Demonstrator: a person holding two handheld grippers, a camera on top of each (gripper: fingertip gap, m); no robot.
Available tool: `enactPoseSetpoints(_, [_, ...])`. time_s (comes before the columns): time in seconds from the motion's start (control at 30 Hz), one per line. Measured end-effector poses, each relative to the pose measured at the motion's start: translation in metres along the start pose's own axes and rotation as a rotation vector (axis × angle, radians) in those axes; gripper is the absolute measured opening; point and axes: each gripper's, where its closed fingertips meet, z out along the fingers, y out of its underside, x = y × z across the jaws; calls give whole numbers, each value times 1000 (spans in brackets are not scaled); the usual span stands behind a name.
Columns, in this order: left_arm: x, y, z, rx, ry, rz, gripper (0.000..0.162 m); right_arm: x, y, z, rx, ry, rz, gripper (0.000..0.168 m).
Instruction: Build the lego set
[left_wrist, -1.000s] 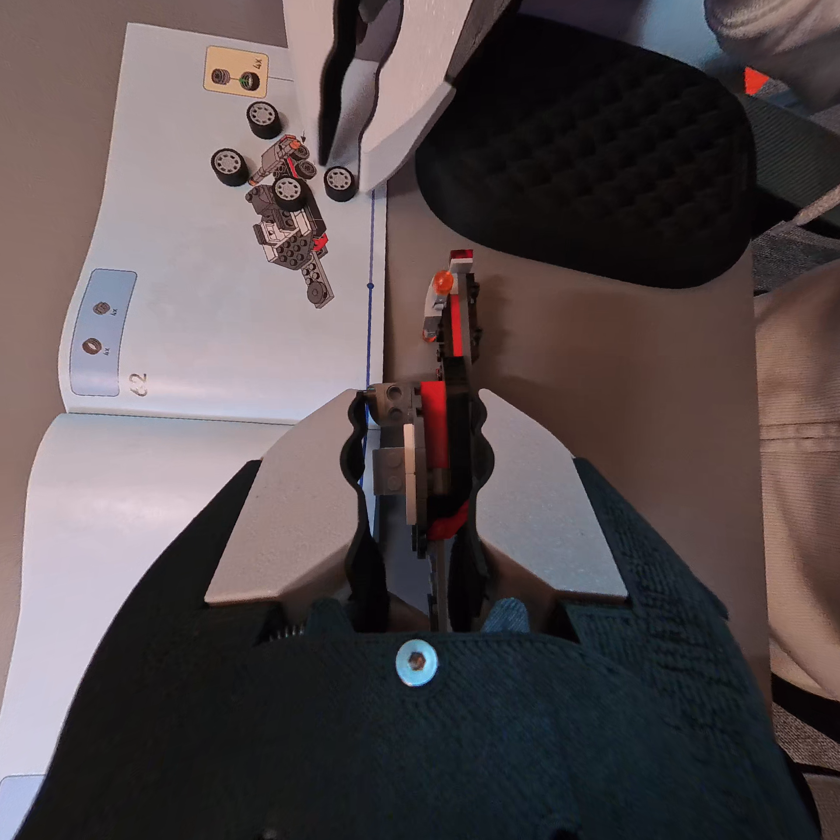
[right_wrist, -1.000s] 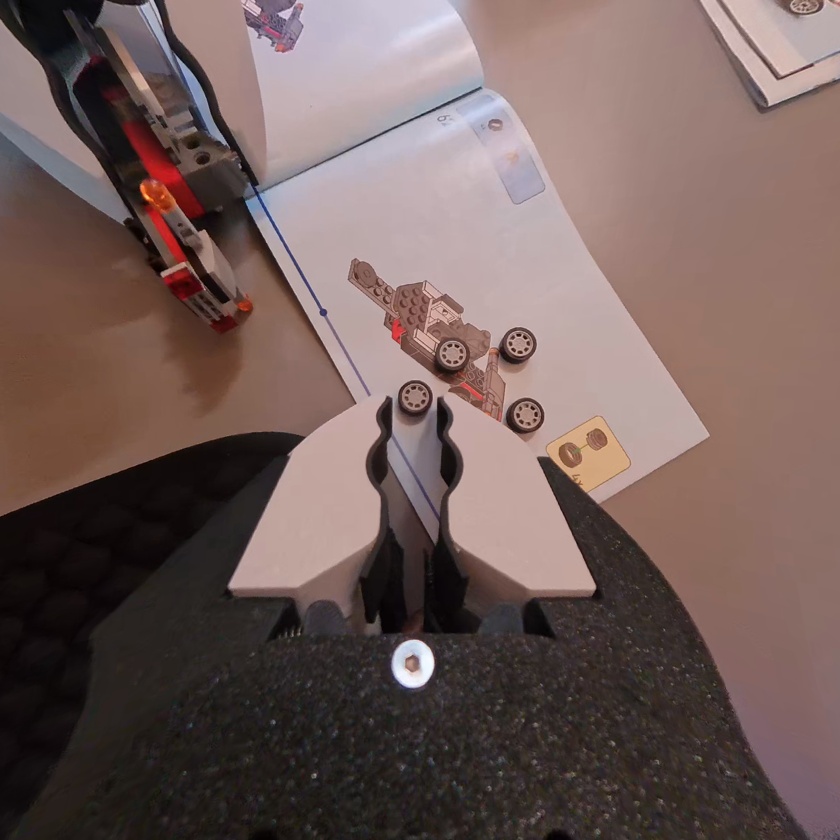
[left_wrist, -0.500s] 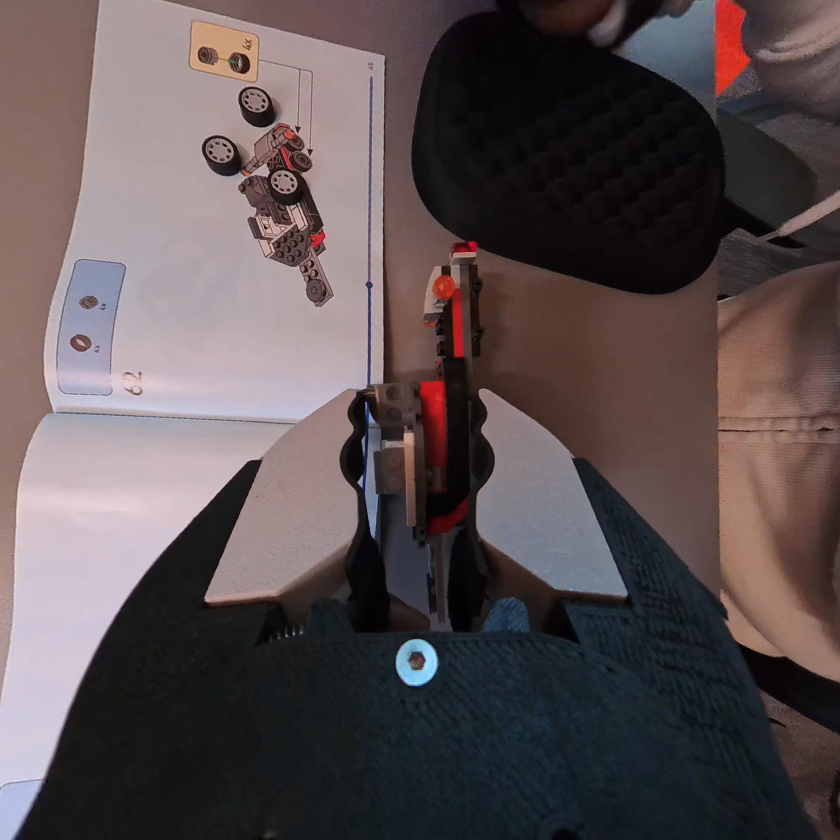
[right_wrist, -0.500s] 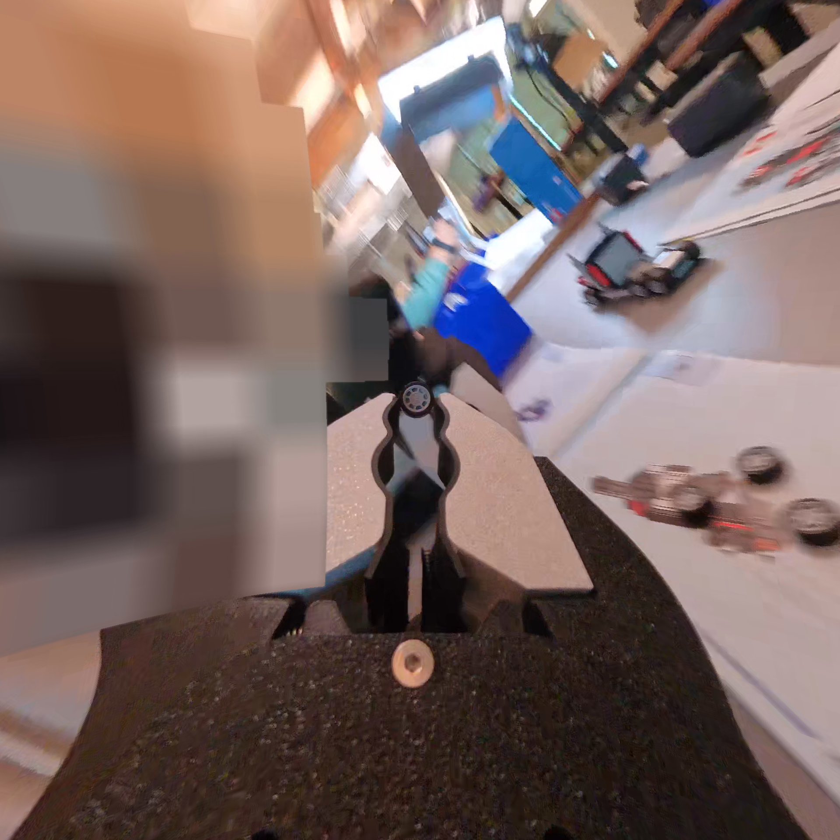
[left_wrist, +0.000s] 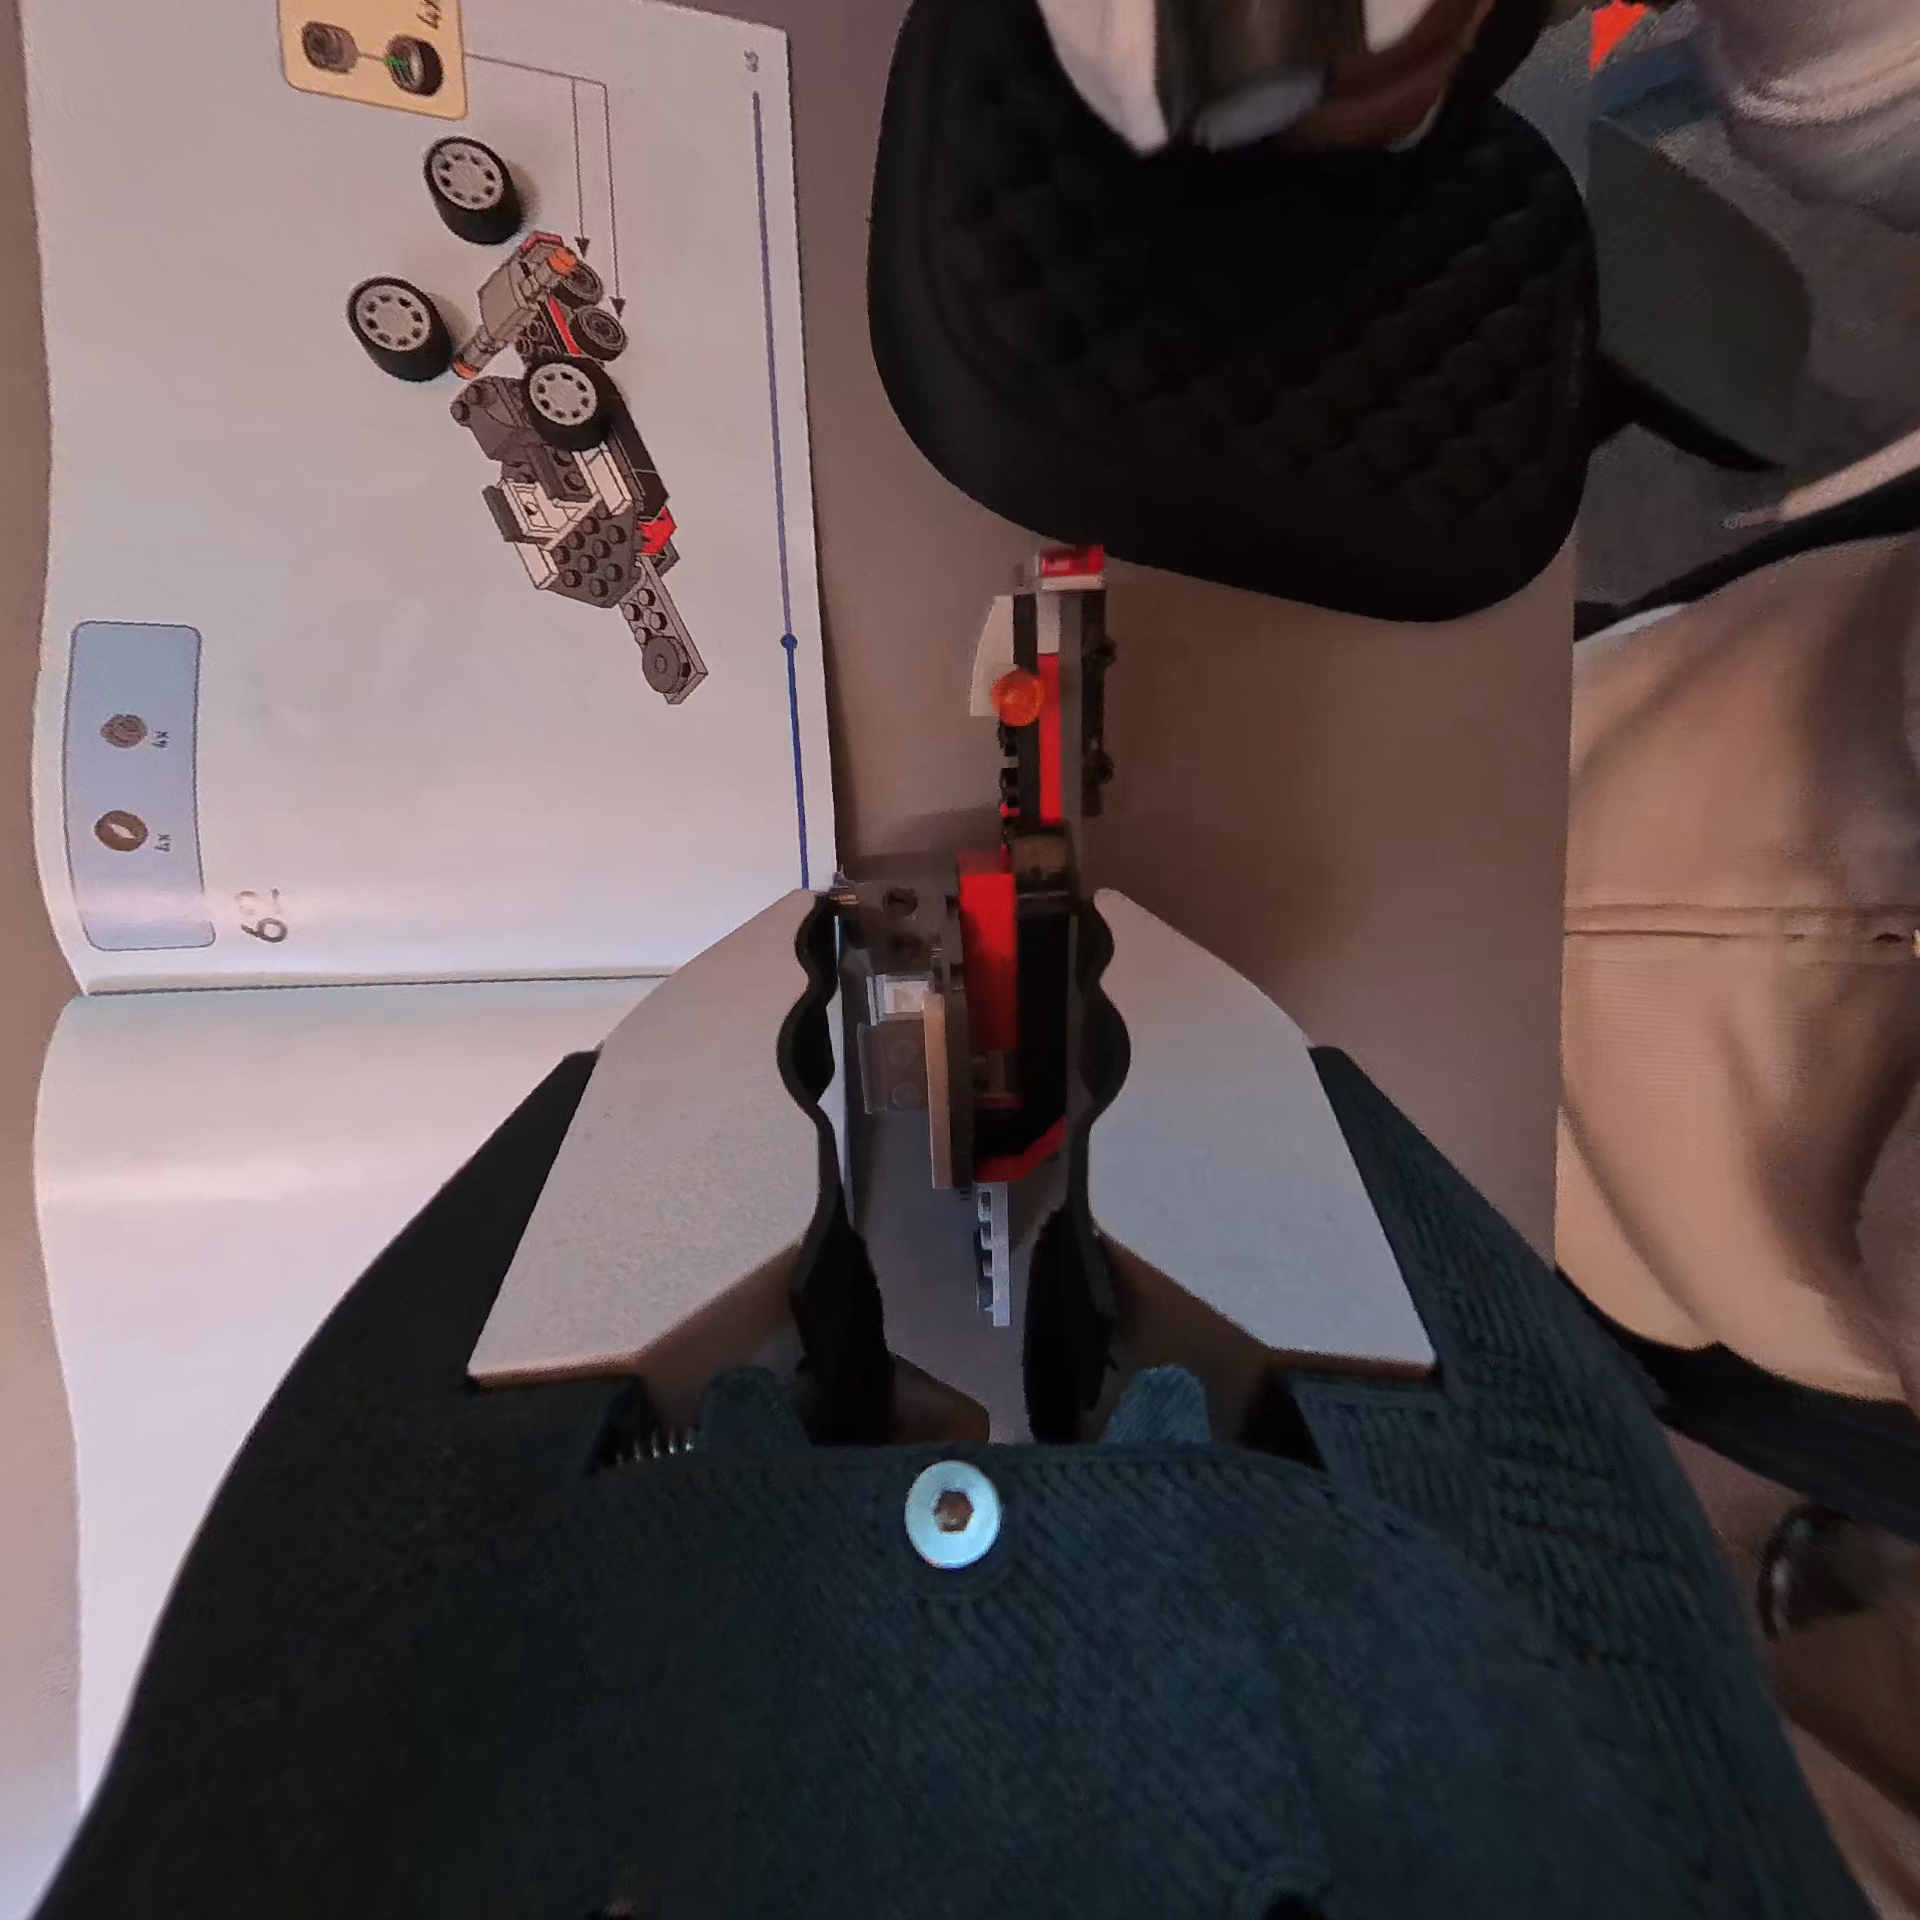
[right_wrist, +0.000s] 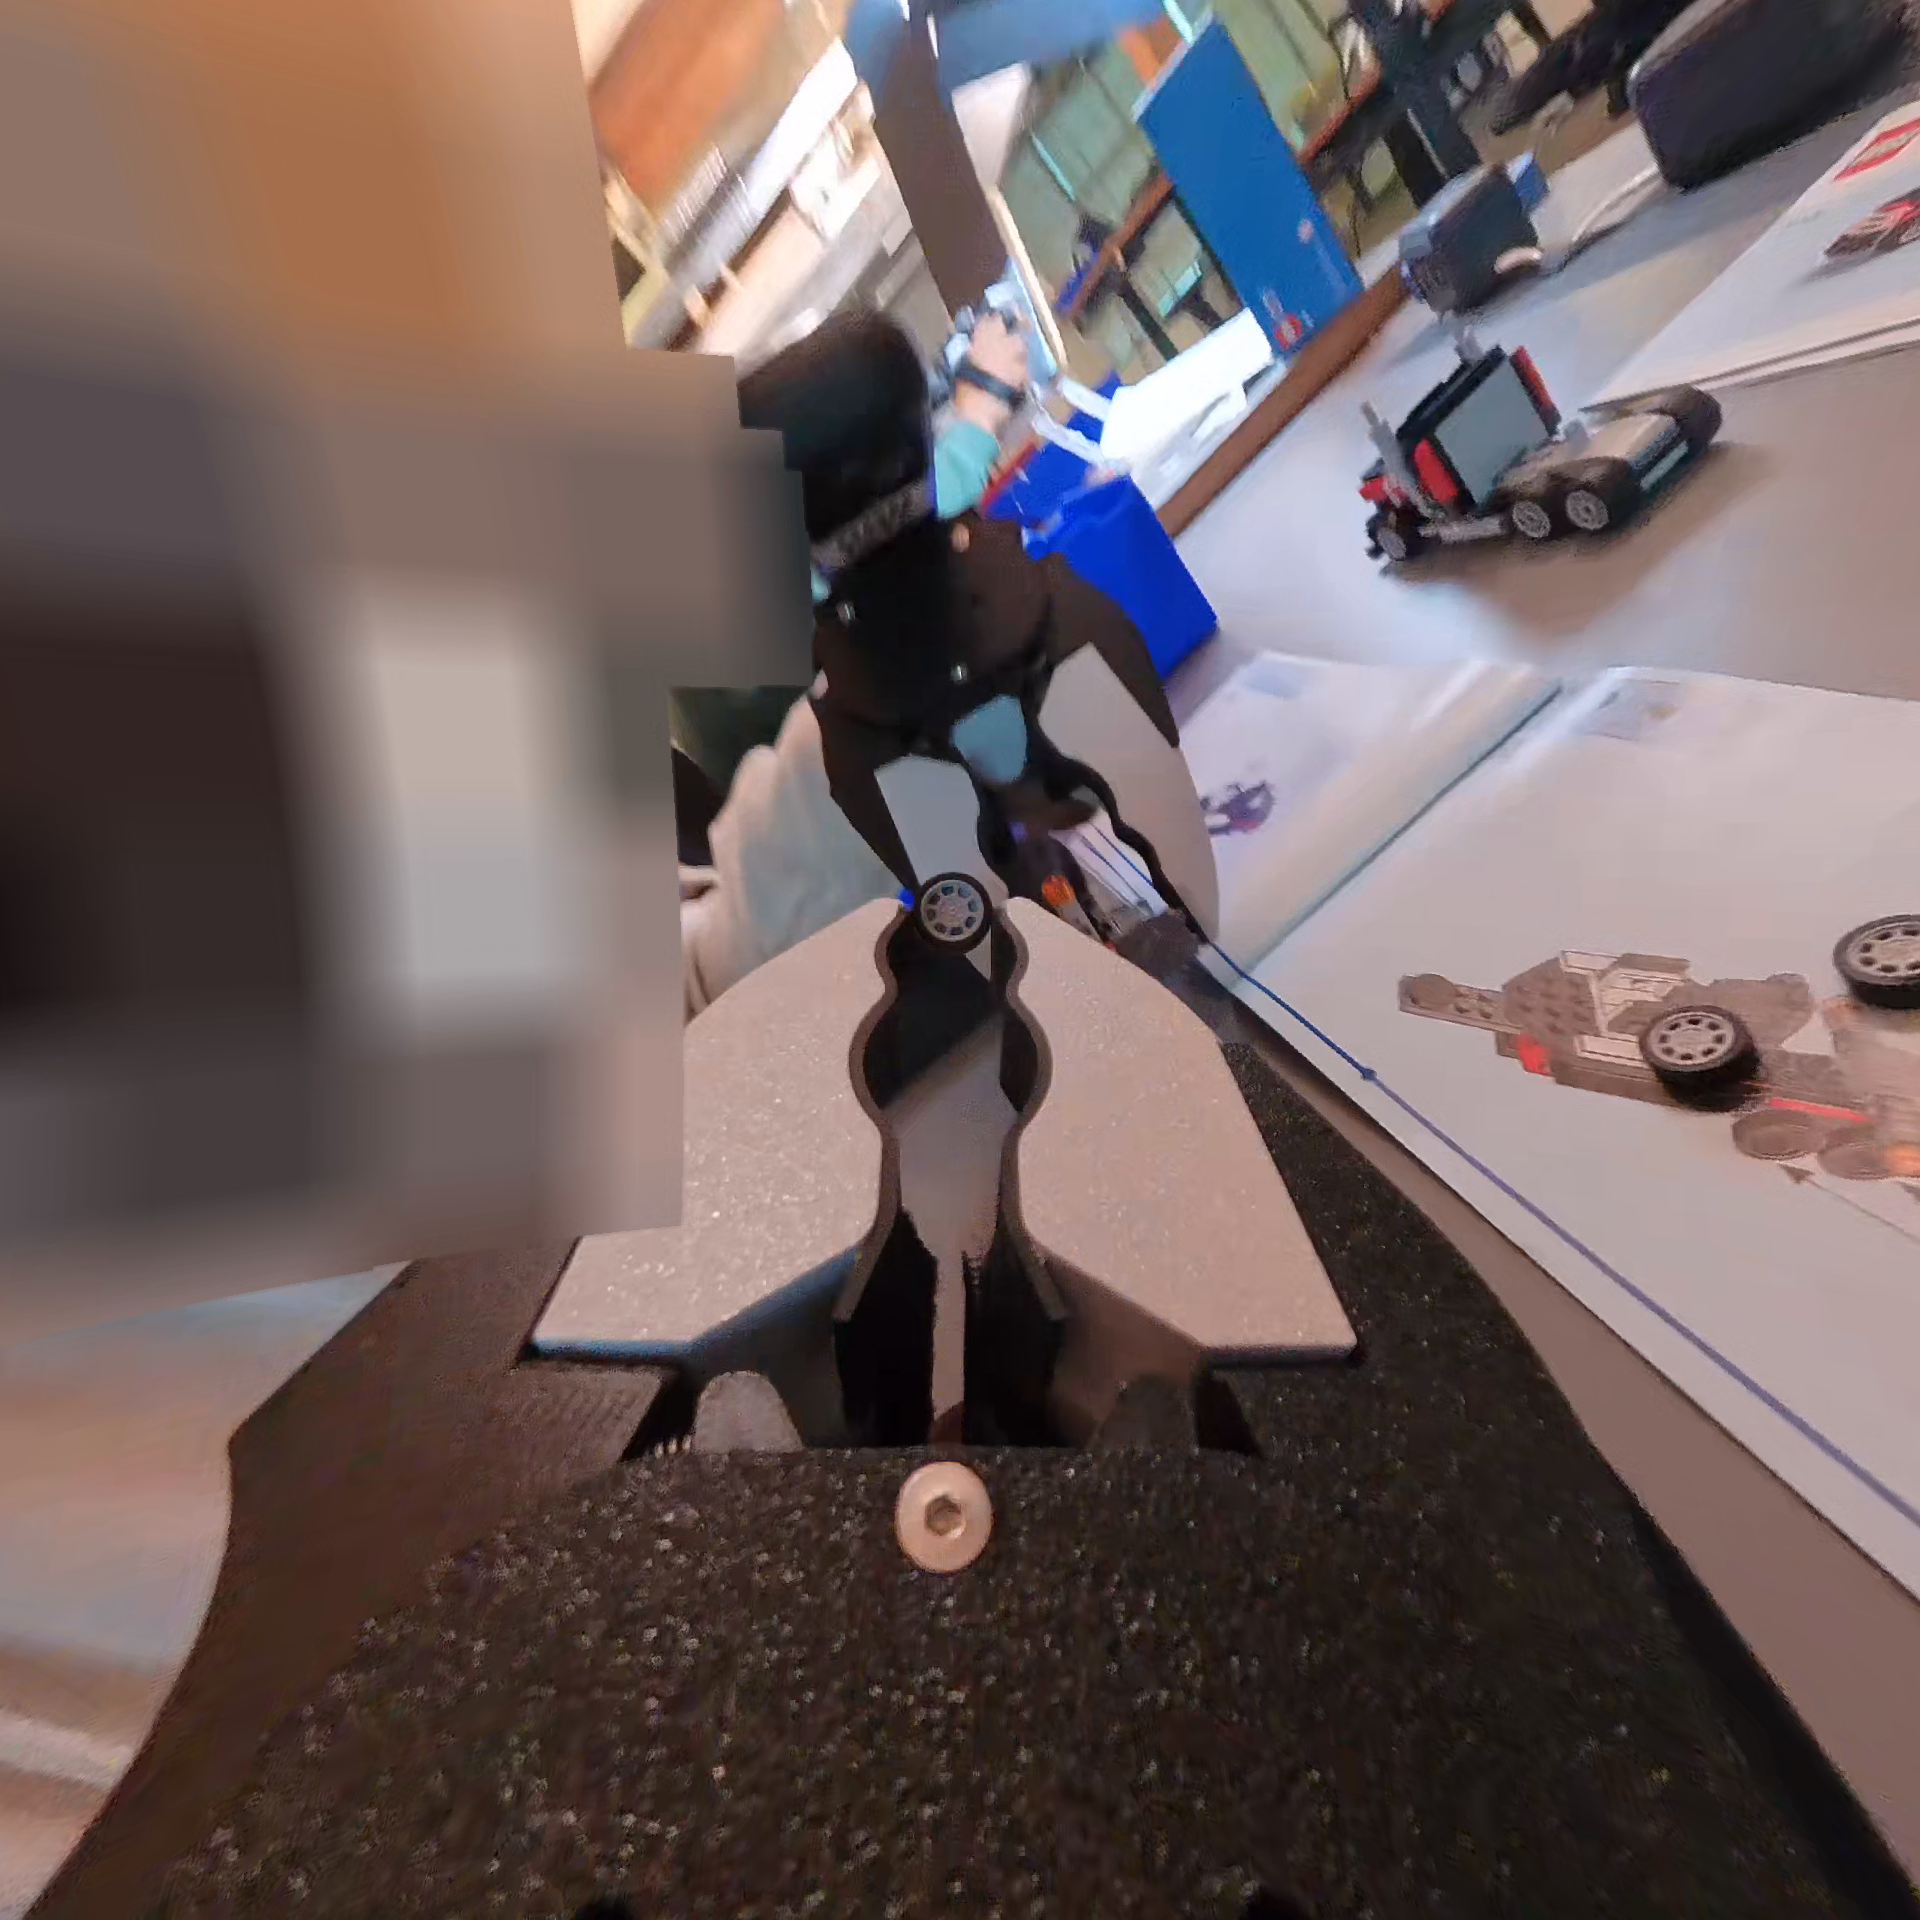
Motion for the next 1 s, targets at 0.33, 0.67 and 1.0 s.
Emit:
enactPoseSetpoints(0.33, [3,-11,10,-273,122,12,45,10,22,-1,-381,198,-424,14])
enactPoseSetpoints(0.67, [-3,-29,33,-264,-9,124,45,26,39,-22,-630,417,-699,14])
enactPoseSetpoints(1.0, [-1,-31,35,-233,8,141,45,33,47,-25,-738,470,-732,14])
